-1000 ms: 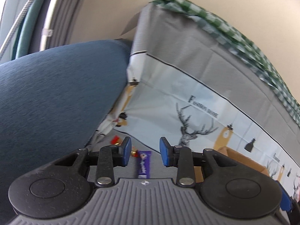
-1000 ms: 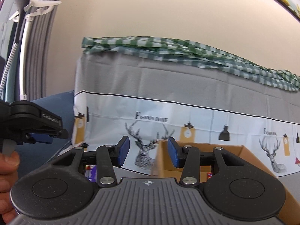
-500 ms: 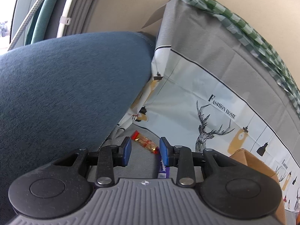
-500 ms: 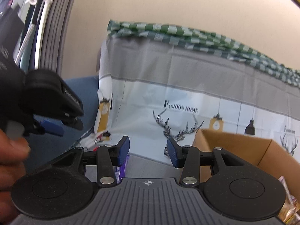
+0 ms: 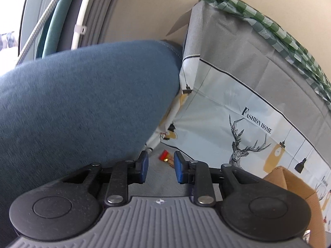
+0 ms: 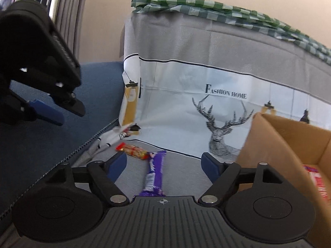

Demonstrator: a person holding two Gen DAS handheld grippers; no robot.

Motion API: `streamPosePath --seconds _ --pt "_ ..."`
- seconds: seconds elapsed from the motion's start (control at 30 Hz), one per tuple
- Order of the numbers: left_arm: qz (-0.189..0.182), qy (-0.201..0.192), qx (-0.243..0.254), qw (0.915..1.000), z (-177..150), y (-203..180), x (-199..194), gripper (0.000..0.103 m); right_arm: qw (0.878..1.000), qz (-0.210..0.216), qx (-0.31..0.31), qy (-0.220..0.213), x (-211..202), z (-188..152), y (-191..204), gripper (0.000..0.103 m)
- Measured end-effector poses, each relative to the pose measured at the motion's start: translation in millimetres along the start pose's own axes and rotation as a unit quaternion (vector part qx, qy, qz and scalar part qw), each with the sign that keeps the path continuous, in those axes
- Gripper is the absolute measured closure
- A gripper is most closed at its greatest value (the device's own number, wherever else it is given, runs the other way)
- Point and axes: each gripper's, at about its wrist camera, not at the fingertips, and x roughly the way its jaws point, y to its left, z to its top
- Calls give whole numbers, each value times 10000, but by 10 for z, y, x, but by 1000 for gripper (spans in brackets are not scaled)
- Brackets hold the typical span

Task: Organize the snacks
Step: 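Move both open tools to the purple bar and red candy beside the box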

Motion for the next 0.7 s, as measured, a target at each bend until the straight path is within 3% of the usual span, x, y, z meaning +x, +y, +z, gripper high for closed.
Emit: streamPosePath --seconds 0.17,0.47,0.57,0.6,0.63,0.7 --pt "-114 -61 -40 9999 22 30 -12 72 9996 75 257 -50 122 -10 -52 20" --pt "-97 -57 81 9999 11 0 -10 72 9974 -170 263 655 682 -192 -82 20" --pt "-107 -48 106 9999 9 -5 -3 72 9951 -170 355 911 802 -182 -98 38" --pt "-110 -47 120 9999 6 -5 -1 72 9945 -137 383 963 815 -188 -106 55" --pt "-114 -47 129 9998 6 -6 1 72 9940 -25 426 1011 821 -196 -125 79" --pt "-129 -49 123 9998 7 -5 8 72 9942 -64 458 975 779 -199 -158 78"
